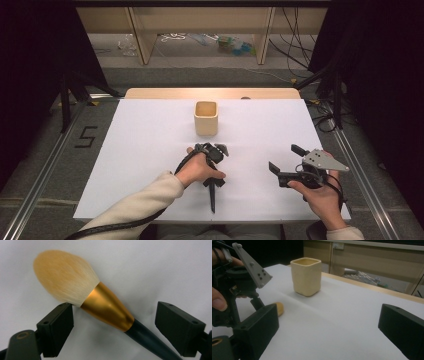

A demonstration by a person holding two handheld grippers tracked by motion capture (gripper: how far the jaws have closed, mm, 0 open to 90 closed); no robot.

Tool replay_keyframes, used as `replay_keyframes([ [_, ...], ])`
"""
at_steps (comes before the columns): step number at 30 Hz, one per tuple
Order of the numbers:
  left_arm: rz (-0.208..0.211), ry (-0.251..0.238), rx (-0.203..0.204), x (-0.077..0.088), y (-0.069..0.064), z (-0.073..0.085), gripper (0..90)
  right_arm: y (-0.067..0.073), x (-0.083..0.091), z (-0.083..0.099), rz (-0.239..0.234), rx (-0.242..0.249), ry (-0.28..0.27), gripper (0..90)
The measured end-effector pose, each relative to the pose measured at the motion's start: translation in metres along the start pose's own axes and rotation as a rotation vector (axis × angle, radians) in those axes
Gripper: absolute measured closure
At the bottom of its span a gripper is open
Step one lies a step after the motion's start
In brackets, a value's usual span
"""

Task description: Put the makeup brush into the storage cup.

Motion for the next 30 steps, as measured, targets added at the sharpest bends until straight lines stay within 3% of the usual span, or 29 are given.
replay_keyframes([
  [7, -0.007, -0.002, 0.003, -0.0027, -0.0007, -0.0003, 15.0, -0.0005, 0.0001, 0.0001, 0.0, 0.001, 0.001, 4.2],
  [9, -0.007, -0.013, 0.02, -0.0036, -0.0018, -0.0014, 15.0, -0.0005, 0.0001, 0.0002, 0.0, 0.002, 0.001, 4.2],
  [13, -0.008, 0.021, 0.001, -0.0034, 0.0, 0.0005, 15.1, -0.0006, 0.0, 0.0004, 0.001, 0.002, 0.003, 4.4],
  [19, -0.012, 0.025, 0.003, -0.007, 0.0006, 0.0014, 15.5, -0.0003, 0.0001, 0.0007, -0.001, 0.001, 0.007, 4.6],
  [30, 0.003, 0.055, -0.02, -0.0075, -0.0002, 0.0028, 25.1, -0.0003, 0.0004, 0.001, 0.001, 0.004, 0.012, 5.4],
])
Point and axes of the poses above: each handheld gripper's, and its own axes: x roughly backward along the jaws, z roughly out of its underside, y roughly to its left, the point moved 8 cm from there along -x, roughly forward along the jaws, and after that the axes turned 2 degrees about z, right-handed, at the moved point
